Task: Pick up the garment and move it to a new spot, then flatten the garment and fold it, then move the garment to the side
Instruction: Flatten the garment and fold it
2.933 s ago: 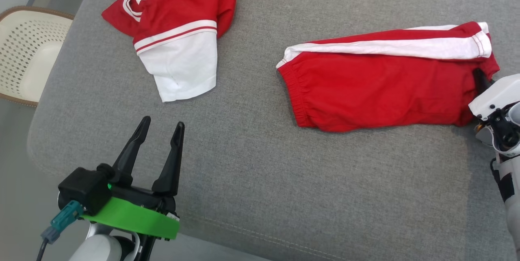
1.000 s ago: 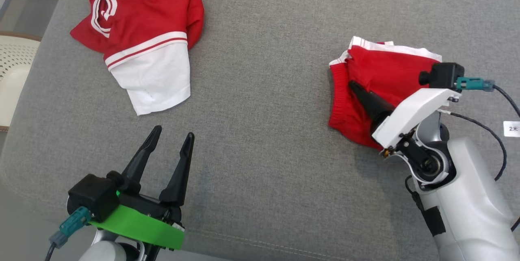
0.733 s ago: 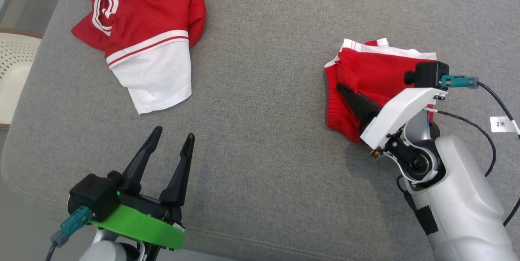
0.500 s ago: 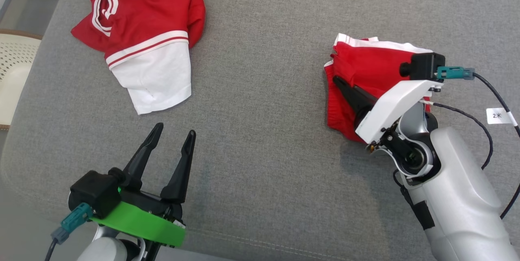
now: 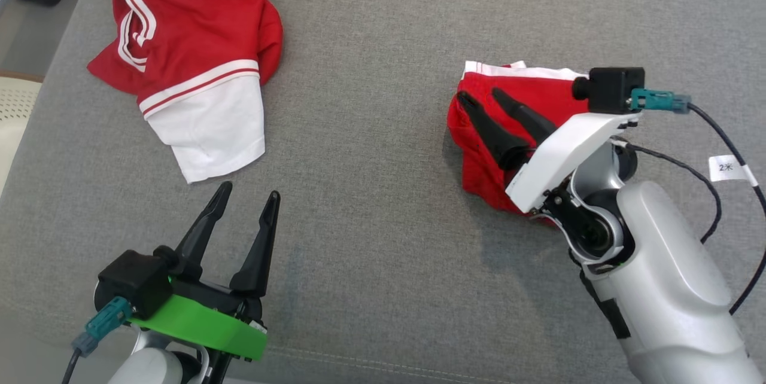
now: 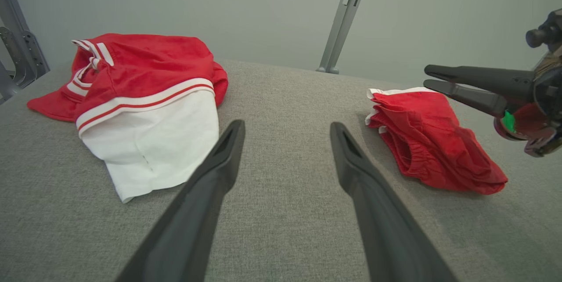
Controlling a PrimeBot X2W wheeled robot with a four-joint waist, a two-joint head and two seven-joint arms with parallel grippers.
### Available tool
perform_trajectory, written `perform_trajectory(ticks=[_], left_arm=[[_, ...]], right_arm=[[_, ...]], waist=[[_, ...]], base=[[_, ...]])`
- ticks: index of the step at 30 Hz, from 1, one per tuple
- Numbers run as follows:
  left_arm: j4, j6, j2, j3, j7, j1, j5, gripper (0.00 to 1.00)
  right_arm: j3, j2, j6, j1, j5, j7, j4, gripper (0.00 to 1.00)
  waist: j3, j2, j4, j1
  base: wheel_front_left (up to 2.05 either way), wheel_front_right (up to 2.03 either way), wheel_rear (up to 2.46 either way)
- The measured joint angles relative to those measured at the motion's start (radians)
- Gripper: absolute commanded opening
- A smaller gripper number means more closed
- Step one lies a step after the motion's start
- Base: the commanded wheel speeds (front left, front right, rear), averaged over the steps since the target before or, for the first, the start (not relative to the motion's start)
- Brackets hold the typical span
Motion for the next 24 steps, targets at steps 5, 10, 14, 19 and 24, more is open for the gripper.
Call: perform_trajectory(ticks=[5, 10, 14, 19, 24], left_arm=[[-0.016, 0.006, 0.001, 0.004, 0.000, 0.002, 0.001, 1.00], [-0.038, 0.006, 0.003, 0.002, 0.000, 0.002, 0.014, 1.00], [-0.054, 0.006, 0.006, 0.003, 0.000, 0.001, 0.019, 1.00], [-0.059, 0.006, 0.007, 0.002, 0.000, -0.001, 0.028, 1.00], [-0.059, 0.006, 0.007, 0.001, 0.000, -0.005, 0.028, 1.00]], right_arm=[[-0.065, -0.078, -0.042, 0.016, -0.060, -0.032, -0.058, 1.00], [-0.170, -0.156, -0.109, 0.116, -0.070, -0.043, -0.048, 1.00], [-0.220, -0.158, -0.126, 0.179, -0.048, -0.052, -0.015, 1.00], [-0.243, -0.117, -0.122, 0.202, 0.023, -0.071, 0.020, 1.00], [-0.258, -0.064, -0.093, 0.197, 0.096, -0.095, 0.023, 1.00]], waist=[[-0.008, 0.0000, -0.026, 0.0000], [0.011, 0.0000, -0.041, 0.0000], [0.036, 0.0000, -0.045, 0.0000], [0.064, 0.0000, -0.041, 0.0000], [0.083, 0.0000, -0.023, 0.0000]], base=[[0.00, 0.00, 0.00], [0.00, 0.00, 0.00], [0.00, 0.00, 0.00], [0.00, 0.00, 0.00], [0.00, 0.00, 0.00]])
